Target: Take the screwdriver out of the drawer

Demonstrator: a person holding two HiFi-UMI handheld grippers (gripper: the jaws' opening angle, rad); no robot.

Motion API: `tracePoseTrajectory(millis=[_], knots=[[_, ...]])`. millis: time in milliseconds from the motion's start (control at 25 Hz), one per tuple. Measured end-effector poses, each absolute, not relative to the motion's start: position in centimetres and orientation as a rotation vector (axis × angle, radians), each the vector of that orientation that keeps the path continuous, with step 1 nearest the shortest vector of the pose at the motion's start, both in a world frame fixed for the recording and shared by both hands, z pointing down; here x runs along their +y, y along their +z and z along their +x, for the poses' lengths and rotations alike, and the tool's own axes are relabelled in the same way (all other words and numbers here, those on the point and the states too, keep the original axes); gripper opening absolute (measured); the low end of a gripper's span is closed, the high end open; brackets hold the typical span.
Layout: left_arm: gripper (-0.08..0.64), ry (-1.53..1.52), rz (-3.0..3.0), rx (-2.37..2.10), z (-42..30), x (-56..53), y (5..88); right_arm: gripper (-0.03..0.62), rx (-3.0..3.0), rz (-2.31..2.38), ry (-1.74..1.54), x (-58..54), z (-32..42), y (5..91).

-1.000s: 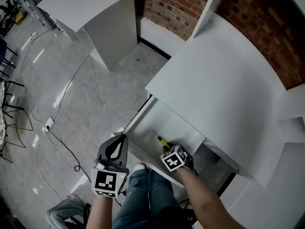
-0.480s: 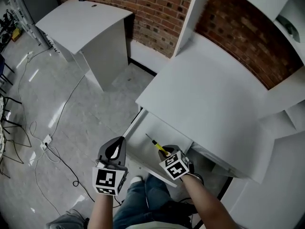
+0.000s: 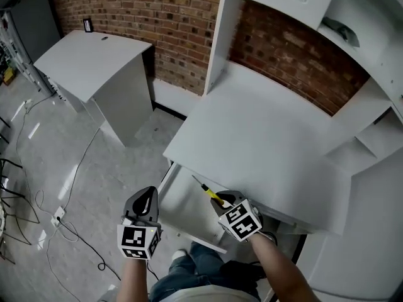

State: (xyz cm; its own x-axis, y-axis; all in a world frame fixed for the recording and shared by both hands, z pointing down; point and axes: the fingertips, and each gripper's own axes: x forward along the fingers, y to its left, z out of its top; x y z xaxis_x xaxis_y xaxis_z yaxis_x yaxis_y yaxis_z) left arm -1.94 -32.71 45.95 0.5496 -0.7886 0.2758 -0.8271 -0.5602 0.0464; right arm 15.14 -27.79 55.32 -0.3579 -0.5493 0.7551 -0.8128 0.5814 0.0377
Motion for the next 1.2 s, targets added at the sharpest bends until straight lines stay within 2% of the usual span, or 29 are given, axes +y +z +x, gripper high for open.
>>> tracePoseTrajectory(millis=[320,600,960,1200], knots=[[0.013,0.348,2.665,-1.356,0.8,-35.2,45.1,0.078,-2.028,1.207,0.432,-31.6,21.7,52.5],[0.012,0.380,2.650,-1.369,1.9,-36.9,45.5,0.078,-1.989,1.270,0.485,-35.3,25.8,53.7],[0.013,0.436,2.623,-1.375,2.5,-37.7,46.6,0.078,-1.857,1.182,0.522,-36.9,27.6,60.0],[0.013,0.442,2.595,-1.399,2.0,-37.4,47.0,0.083,-1.832,1.214,0.509,-37.7,27.8,60.3]])
